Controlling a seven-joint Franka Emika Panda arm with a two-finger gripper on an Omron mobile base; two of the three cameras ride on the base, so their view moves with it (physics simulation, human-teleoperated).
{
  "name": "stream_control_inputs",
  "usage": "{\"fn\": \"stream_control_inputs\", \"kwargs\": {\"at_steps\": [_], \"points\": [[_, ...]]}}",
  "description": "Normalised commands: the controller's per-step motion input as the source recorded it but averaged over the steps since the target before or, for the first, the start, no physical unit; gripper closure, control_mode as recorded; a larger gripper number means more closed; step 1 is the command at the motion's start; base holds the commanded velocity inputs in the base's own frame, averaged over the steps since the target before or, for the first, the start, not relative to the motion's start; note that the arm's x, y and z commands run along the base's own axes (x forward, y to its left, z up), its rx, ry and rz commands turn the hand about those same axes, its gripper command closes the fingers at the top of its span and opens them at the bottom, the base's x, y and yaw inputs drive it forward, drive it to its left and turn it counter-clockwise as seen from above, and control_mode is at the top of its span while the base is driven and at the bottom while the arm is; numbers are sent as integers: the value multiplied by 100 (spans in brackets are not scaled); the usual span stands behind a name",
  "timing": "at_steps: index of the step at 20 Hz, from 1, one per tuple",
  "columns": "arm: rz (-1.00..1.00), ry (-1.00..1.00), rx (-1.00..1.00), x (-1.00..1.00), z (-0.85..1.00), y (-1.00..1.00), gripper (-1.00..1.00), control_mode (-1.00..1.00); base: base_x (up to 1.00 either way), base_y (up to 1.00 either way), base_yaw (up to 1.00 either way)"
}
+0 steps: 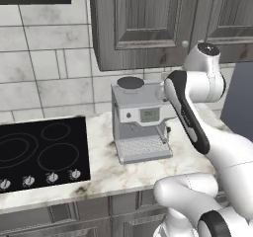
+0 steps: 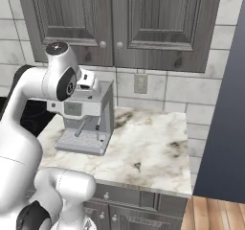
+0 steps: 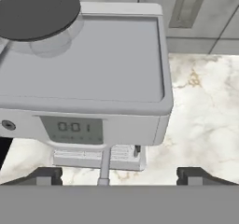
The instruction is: Open the cabinet, pick the kettle from the cabinet, and place it in the sink.
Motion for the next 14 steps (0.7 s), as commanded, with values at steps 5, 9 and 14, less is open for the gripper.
{"fn": "stream_control_inputs", "kwargs": {"at_steps": [5,9,14], "points": [[-1,-24,0,-11,20,-4,-100,-100,0,0,0],[0,-16,0,0,30,-12,-100,-100,0,0,0],[0,-7,-1,0,32,-23,-100,-100,0,0,0]]}}
